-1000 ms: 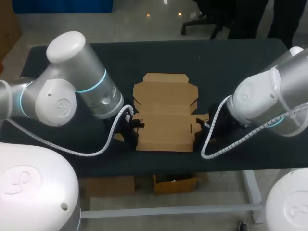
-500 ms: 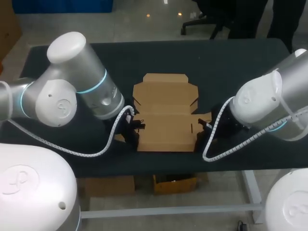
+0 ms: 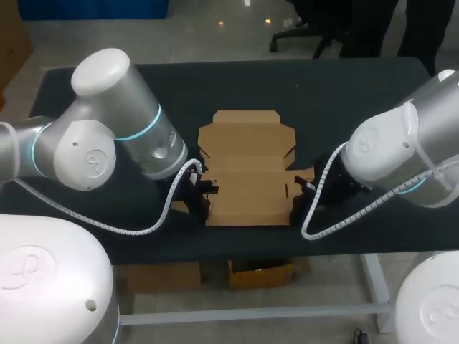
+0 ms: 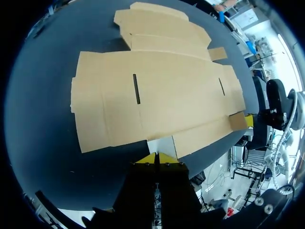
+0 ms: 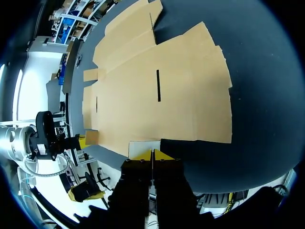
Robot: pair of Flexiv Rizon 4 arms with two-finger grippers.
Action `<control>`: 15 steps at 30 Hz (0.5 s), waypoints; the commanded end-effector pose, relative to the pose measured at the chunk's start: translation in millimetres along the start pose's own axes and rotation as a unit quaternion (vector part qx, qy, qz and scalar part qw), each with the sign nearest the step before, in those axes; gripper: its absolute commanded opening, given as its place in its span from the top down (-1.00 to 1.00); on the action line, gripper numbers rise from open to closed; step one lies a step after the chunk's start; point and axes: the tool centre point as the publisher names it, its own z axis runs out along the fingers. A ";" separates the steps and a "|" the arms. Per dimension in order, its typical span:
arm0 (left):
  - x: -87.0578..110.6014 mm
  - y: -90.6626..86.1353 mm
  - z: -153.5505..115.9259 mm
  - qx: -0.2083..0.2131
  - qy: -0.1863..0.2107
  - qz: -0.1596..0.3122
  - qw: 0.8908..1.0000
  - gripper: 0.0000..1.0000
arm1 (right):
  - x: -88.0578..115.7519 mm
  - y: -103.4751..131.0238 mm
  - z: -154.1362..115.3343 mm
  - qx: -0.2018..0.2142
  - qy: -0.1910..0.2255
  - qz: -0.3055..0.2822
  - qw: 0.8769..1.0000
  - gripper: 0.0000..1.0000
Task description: Assemble the packaging by folding the flat box into shape, placing the metal phone stand inside, and closing the box properly
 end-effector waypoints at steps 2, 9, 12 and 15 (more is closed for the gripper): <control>2.5 0.3 0.6 0.000 -0.004 0.001 1.000 1.00 | 1.1 2.1 1.3 0.003 -0.001 0.000 1.000 1.00; 2.5 -0.1 2.5 -0.003 -0.003 0.000 1.000 1.00 | 2.5 3.8 0.3 0.001 -0.004 -0.003 1.000 1.00; 3.6 0.0 2.8 -0.004 -0.002 0.001 1.000 1.00 | 3.6 4.1 -0.1 0.001 -0.006 -0.005 1.000 1.00; 5.3 0.2 2.7 -0.004 -0.003 0.003 1.000 1.00 | 4.6 4.1 0.2 0.002 -0.006 -0.006 1.000 1.00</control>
